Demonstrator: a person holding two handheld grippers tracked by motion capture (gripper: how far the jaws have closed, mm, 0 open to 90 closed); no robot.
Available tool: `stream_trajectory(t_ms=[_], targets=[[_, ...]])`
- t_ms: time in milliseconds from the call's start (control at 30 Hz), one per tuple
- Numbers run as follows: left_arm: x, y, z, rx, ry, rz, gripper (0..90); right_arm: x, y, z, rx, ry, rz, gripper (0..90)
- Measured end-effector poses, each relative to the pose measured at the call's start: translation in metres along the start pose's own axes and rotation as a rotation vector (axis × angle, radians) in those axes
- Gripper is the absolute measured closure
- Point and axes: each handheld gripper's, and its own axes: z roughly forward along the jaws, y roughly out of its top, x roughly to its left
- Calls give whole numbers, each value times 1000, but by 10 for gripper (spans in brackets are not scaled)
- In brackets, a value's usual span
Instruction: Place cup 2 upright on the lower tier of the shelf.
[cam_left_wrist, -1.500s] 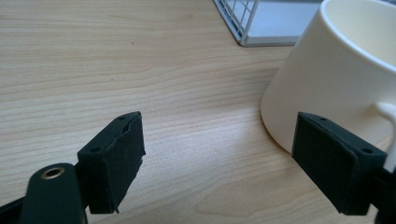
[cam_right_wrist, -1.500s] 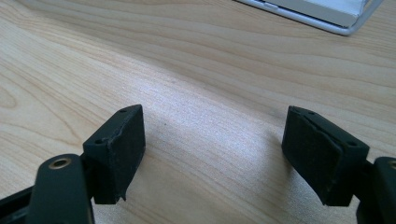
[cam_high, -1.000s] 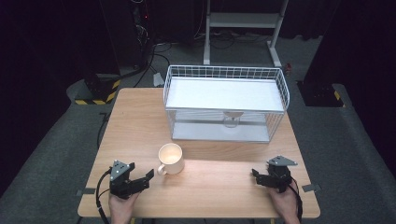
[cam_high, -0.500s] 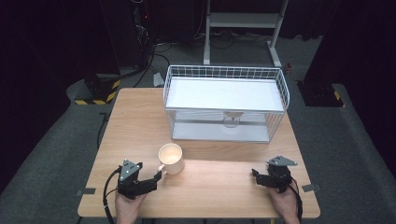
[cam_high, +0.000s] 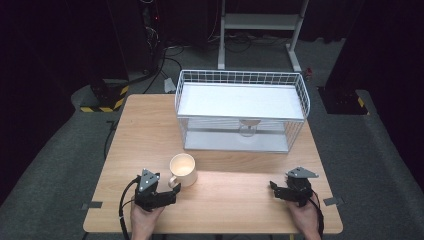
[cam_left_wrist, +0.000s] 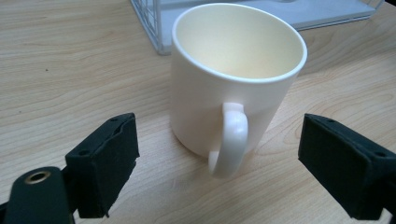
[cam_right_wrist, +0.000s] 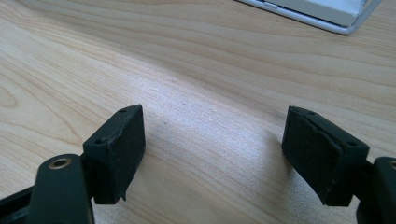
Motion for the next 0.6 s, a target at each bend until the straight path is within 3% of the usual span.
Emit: stream_trajectory(t_ms=[600], targets=[[-8, 10, 25, 23, -11, 35, 102, 0, 0, 0, 0, 0, 0, 218]])
